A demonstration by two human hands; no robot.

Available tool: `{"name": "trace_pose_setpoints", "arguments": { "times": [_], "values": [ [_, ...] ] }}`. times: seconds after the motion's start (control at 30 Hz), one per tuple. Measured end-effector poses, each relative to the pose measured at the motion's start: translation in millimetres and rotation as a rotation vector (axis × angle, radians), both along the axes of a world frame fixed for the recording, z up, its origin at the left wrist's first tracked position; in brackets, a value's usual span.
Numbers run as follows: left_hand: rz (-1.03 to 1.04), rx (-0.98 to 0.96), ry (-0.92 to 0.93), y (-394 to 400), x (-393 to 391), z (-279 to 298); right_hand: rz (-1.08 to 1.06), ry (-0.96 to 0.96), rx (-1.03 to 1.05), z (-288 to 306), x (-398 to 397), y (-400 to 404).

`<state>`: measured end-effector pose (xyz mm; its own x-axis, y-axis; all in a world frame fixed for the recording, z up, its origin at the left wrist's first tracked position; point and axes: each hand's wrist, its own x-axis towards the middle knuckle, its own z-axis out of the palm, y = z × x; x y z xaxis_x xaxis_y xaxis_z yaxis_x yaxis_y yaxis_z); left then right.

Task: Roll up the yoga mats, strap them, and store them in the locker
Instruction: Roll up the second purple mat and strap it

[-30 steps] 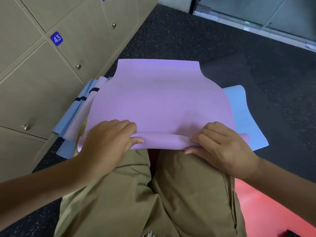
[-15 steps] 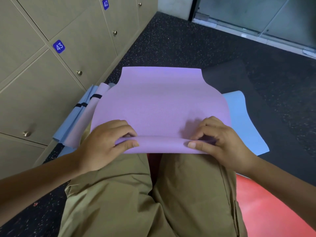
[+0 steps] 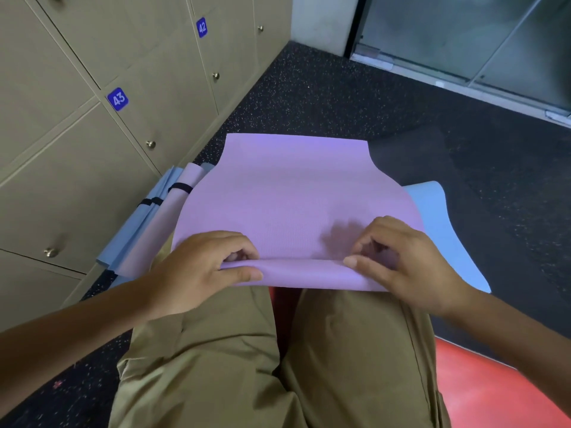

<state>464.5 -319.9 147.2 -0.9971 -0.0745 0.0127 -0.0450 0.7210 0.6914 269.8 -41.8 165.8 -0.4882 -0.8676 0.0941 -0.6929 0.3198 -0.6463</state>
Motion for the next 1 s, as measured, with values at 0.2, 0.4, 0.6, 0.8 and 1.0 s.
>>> {"name": "trace_pose_setpoints", "arguments": {
  "times": [0.2,0.4,0.6,0.8,1.0],
  "values": [
    [0.022,0.233,-0.258,-9.1,-18.3,7.7,0.207,0.414,0.002,-8.5,9.7,10.5],
    [0.086,0.265,-0.247,-15.7,-26.9,9.7,0.272,0.325,0.055,-2.3,-1.9,2.6],
    [-0.059,-0.103,0.072,-7.8,-7.6,8.1,0.27,0.02,0.126,4.6,-15.8,-9.5],
    [-0.277,-0.612,0.32,-7.3,-1.4,-7.2,0.226,-0.242,0.082,1.4,-24.9,-15.9],
    [-0.292,-0.425,0.198,-14.0,-17.8,-2.9,0.197,-0.213,0.133,4.9,-34.2,-18.5]
  ]
}}
